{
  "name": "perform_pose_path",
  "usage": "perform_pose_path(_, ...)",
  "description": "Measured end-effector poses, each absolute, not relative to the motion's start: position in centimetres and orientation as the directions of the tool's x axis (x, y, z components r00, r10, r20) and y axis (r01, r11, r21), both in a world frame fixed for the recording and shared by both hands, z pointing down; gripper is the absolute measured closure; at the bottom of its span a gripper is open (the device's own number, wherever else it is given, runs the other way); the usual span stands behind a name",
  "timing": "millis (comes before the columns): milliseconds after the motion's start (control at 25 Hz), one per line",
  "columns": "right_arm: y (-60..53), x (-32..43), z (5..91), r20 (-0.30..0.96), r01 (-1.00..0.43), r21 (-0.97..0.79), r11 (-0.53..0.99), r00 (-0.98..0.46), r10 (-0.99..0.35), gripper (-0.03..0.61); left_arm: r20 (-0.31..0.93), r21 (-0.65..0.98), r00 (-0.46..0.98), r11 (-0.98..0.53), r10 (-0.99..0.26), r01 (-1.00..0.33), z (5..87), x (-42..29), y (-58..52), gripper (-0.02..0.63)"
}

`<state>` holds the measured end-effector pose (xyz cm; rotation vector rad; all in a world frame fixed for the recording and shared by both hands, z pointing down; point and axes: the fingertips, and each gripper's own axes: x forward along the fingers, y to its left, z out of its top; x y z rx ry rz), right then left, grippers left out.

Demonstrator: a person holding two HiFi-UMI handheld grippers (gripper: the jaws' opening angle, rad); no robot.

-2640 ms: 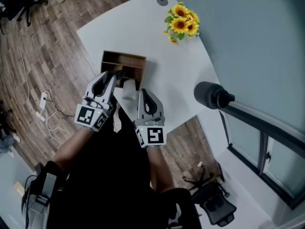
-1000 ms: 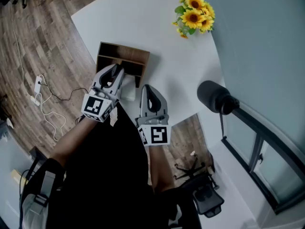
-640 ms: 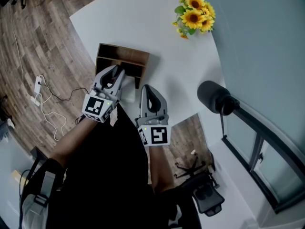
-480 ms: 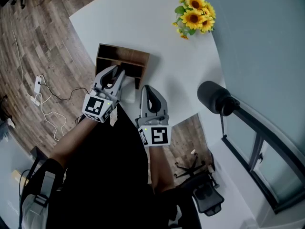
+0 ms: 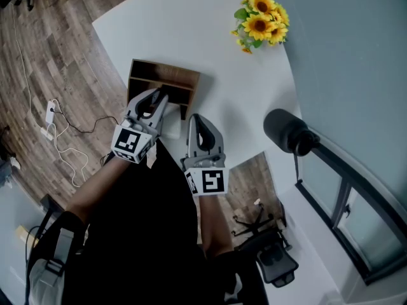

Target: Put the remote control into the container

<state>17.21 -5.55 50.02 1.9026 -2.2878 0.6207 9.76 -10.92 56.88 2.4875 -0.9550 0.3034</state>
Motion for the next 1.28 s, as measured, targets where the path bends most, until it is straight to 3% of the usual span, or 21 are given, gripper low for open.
perform_pose_path(800,-5.7,16.4,50.2,0.338,-0.96,-0.241,0.142,-0.22,-0.915,0.574,0.342,0.346,0.735,-0.649,-0.586,-0.678,55.5,8.4,-11.0,0.529)
perform_pose_path(1280,-5.2,15.6,50.1,0.329,-0.962,-0.2,0.187,-0.246,-0.912,0.574,0.25,0.34,0.743,-0.662,-0.621,-0.668,52.5,7.1,-10.8,0.529)
